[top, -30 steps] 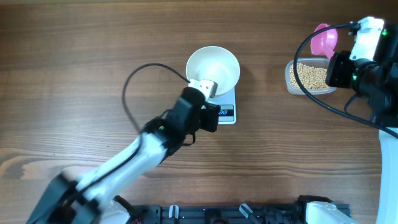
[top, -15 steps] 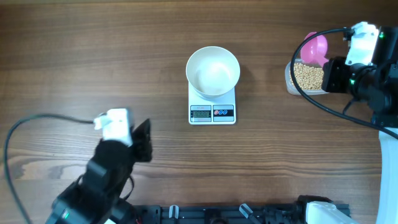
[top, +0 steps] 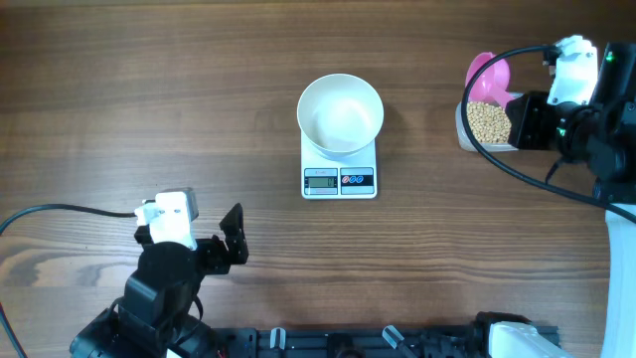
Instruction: Scoop item into bowl and weigh 150g on scale
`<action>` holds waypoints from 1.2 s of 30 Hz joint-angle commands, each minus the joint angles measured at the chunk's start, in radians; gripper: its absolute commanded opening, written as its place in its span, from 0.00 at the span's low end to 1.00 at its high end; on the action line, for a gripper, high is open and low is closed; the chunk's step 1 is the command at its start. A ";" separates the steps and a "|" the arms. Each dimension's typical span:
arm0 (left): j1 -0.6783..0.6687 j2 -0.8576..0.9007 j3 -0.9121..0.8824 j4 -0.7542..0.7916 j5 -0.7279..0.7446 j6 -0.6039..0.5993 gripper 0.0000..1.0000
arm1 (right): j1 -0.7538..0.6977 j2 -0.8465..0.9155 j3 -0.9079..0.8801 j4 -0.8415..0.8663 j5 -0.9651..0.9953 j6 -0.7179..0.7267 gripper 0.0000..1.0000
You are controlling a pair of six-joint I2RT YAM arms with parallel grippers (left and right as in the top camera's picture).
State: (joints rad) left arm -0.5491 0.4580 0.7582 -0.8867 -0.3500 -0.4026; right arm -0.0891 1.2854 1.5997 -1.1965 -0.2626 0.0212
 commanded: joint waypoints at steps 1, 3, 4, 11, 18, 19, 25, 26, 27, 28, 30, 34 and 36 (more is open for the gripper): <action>0.004 -0.003 -0.003 -0.009 0.001 0.002 1.00 | -0.004 -0.010 0.018 0.005 -0.050 0.006 0.04; 0.004 -0.003 -0.003 -0.009 0.001 0.002 1.00 | -0.004 -0.010 0.018 0.006 -0.050 0.008 0.04; 0.004 -0.003 -0.003 -0.009 0.001 0.002 1.00 | -0.004 -0.010 0.018 0.004 -0.050 0.008 0.04; 0.004 -0.003 -0.003 -0.009 0.001 0.002 1.00 | -0.004 -0.010 0.018 -0.011 -0.051 0.068 0.04; 0.004 -0.003 -0.004 -0.009 0.001 0.002 1.00 | -0.004 -0.029 0.018 -0.061 -0.061 0.209 0.04; 0.004 -0.003 -0.003 -0.009 0.001 0.002 1.00 | -0.005 -0.035 0.018 -0.061 -0.060 0.237 0.04; 0.004 -0.003 -0.003 -0.009 0.001 0.002 1.00 | -0.042 -0.079 0.018 -0.014 -0.047 0.443 0.04; 0.004 -0.003 -0.004 -0.009 0.002 0.002 1.00 | -0.044 -0.081 0.018 -0.010 -0.039 0.462 0.04; 0.004 -0.003 -0.003 -0.009 0.001 0.002 1.00 | -0.044 -0.085 0.018 -0.001 -0.026 0.496 0.04; 0.004 -0.003 -0.003 -0.009 0.001 0.002 1.00 | -0.044 -0.087 0.018 0.003 -0.022 0.520 0.04; 0.004 -0.003 -0.003 -0.009 0.002 0.002 1.00 | -0.044 -0.087 0.018 0.008 -0.018 0.561 0.04; 0.004 -0.003 -0.004 -0.009 0.001 0.002 1.00 | -0.044 -0.087 0.018 0.010 0.020 0.657 0.04; 0.004 -0.003 -0.004 -0.009 0.001 0.002 1.00 | -0.044 -0.087 0.018 0.025 0.027 0.697 0.04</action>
State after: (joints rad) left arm -0.5491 0.4580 0.7582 -0.8951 -0.3500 -0.4026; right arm -0.1291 1.2076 1.5997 -1.1885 -0.2653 0.6464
